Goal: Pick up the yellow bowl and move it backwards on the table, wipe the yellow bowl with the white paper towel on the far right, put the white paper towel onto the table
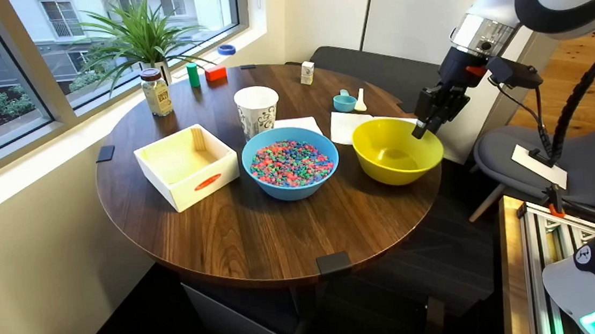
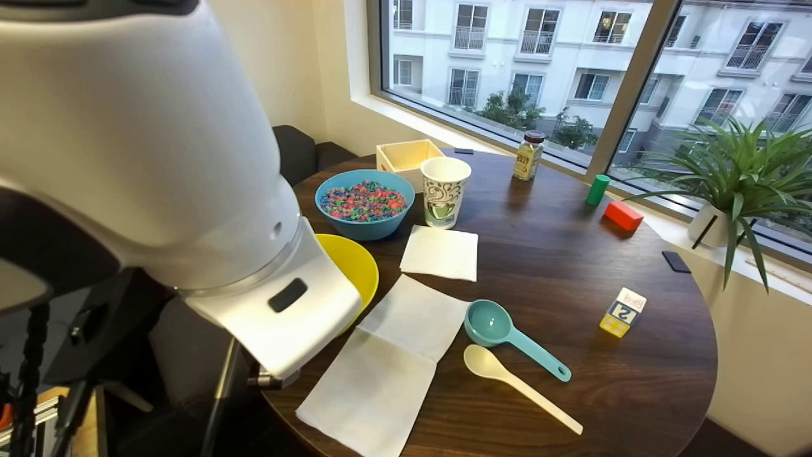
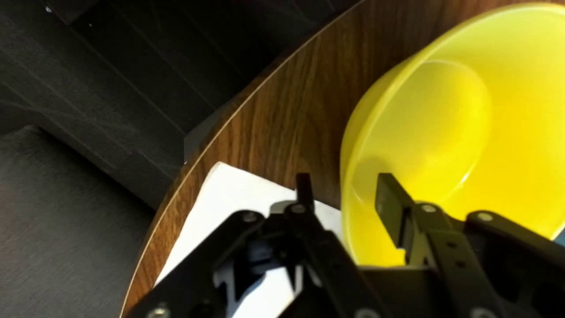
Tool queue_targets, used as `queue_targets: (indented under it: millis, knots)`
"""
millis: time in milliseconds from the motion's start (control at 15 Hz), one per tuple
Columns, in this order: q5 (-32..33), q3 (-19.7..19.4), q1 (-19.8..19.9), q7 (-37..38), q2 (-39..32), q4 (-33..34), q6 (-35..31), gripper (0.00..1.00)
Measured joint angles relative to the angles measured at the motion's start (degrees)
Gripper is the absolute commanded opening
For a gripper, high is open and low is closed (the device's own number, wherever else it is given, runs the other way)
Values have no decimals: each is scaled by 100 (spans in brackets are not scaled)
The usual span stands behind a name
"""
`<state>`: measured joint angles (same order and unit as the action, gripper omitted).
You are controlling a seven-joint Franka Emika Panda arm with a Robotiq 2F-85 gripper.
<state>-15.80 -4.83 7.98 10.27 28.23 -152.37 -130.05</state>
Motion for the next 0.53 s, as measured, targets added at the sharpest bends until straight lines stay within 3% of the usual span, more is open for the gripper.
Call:
queue_targets:
  millis: [200, 533]
  knots:
    - [35, 0, 2, 5, -22, 7, -4, 99]
    - [234, -9, 187, 233, -15, 161, -118, 100]
